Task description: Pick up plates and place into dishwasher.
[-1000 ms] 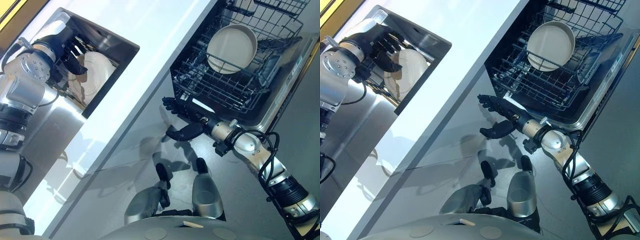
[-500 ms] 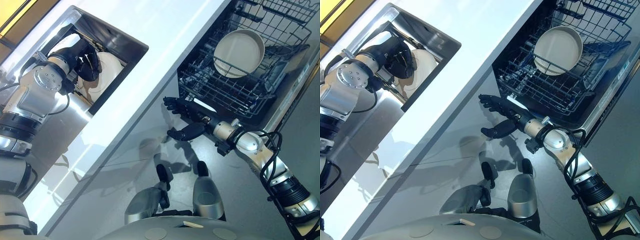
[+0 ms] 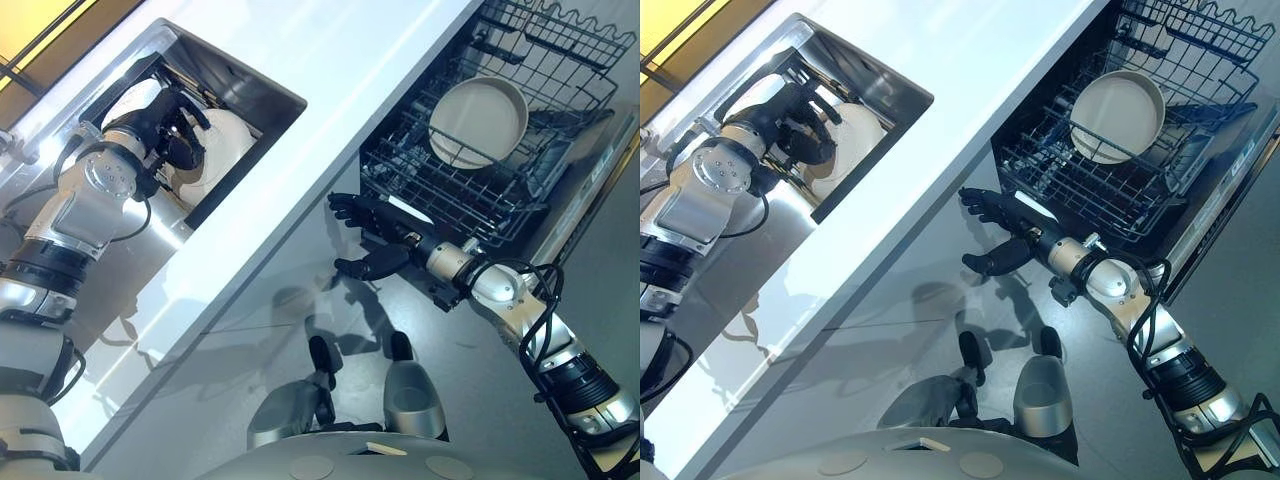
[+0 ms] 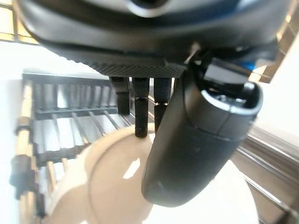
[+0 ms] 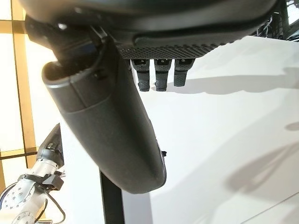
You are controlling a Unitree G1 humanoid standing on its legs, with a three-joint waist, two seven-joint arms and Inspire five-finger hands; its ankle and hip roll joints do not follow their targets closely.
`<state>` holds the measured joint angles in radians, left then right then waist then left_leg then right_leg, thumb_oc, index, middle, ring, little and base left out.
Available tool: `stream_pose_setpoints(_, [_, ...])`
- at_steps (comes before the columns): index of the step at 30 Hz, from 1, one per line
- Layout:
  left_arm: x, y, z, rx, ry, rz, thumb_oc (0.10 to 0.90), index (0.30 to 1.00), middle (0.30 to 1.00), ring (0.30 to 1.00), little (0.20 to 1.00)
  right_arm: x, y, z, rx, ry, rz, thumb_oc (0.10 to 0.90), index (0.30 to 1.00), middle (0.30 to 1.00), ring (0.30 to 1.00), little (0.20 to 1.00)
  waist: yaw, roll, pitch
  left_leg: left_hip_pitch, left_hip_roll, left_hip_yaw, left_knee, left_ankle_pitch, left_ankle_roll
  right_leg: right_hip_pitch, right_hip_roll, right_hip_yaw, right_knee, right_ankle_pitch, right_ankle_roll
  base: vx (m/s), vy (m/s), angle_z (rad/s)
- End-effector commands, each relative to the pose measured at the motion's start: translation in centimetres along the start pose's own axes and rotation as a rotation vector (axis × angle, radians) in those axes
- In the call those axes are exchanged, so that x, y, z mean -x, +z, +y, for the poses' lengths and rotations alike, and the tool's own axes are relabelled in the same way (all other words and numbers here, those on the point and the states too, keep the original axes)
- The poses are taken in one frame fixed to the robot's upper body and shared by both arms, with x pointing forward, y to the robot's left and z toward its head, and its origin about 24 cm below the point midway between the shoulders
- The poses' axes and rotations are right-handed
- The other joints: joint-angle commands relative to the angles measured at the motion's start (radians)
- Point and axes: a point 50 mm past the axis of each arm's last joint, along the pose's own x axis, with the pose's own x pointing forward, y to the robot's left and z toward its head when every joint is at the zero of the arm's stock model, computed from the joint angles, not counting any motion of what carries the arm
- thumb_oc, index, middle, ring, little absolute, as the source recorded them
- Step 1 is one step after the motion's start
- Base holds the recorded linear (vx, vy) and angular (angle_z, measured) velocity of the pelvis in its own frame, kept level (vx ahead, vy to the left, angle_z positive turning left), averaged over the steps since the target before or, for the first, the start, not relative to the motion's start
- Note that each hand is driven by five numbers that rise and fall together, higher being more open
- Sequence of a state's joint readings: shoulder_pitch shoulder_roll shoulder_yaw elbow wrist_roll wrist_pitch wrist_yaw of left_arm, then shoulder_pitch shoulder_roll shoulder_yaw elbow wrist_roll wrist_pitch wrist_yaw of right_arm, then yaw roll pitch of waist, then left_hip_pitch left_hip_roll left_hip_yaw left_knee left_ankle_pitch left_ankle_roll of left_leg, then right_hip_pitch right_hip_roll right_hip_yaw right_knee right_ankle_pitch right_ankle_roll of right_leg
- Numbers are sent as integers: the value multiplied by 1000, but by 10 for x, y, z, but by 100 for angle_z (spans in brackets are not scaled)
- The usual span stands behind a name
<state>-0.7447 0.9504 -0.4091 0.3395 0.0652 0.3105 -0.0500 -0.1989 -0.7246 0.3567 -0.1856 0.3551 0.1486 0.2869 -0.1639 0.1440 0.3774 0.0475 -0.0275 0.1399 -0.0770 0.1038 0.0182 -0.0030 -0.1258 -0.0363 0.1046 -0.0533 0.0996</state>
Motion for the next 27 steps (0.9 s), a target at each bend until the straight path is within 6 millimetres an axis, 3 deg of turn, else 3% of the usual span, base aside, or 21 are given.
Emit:
stream_pose_setpoints(1, [3,-33,39,50,224,152,800,900,900,900,900,-1,35,5,8,-3,-221,800,900,900,900,900,6,-37,-108,-50,-107,1,103,-146,19,-97,64,2,35,15,15,0,0,0])
stream_pose_setpoints(15, [-2,-31,46,86,249,164,800,900,900,900,900,0,38,9,19,4,-234,800,900,900,900,900,-15,-32,-67,-78,-99,16,129,-149,15,-129,72,19,62,6,13,2,-2,-1])
stream_pose_setpoints(27, [-14,-20,36,133,176,180,800,900,900,900,900,-8,47,6,47,-8,-246,800,900,900,900,900,-41,-21,7,-151,-92,34,169,-139,8,-213,83,41,106,8,5,-15,-7,-5])
